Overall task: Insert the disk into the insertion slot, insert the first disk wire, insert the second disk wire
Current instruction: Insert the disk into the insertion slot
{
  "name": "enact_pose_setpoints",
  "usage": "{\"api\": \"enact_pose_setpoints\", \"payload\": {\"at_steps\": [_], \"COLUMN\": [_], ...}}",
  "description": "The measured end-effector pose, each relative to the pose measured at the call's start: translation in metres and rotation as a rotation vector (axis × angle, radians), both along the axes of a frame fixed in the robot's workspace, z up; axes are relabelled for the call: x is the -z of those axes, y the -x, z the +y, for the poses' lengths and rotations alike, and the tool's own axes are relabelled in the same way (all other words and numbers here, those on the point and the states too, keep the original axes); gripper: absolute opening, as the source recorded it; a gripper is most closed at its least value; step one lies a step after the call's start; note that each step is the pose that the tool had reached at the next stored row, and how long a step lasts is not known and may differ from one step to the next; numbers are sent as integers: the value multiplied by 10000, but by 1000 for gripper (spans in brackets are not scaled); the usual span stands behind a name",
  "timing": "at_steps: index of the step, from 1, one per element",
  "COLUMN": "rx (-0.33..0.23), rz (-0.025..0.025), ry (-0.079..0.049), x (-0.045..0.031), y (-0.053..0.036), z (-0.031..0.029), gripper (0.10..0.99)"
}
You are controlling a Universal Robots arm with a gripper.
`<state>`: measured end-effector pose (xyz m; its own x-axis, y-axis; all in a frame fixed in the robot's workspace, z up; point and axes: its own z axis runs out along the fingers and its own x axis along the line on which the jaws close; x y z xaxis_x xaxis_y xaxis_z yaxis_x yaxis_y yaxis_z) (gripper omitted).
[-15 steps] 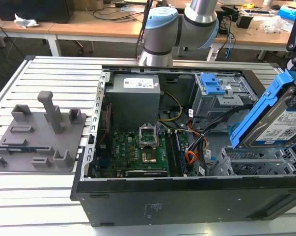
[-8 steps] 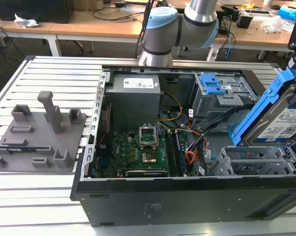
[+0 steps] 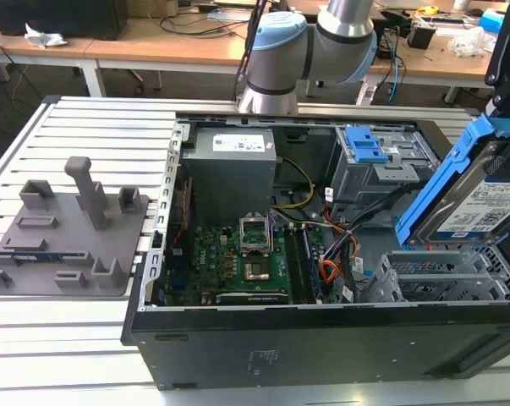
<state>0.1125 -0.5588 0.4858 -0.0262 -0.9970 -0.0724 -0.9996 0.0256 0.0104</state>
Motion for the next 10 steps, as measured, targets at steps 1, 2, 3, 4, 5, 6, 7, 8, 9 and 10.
{"api": "enact_pose_setpoints", "payload": {"at_steps": [1,2,3,4,5,6,7,8,9,10], "rx": [2,3,1,0,2,3,3,1,1,1], "rz": [0,0,0,0,0,0,0,0,0,0], "ry": [4,5,5,7,6,9,6,7,9,8], "x": [13,24,35,45,54,60,70,77,81,86], "y": [-5,-6,-9,-16,-21,-23,-23,-25,-25,-26], "z": [-1,-2,-7,-11,-16,-21,-25,-28,-29,-31], "gripper": [365,365,365,365,365,365,365,365,365,365]}}
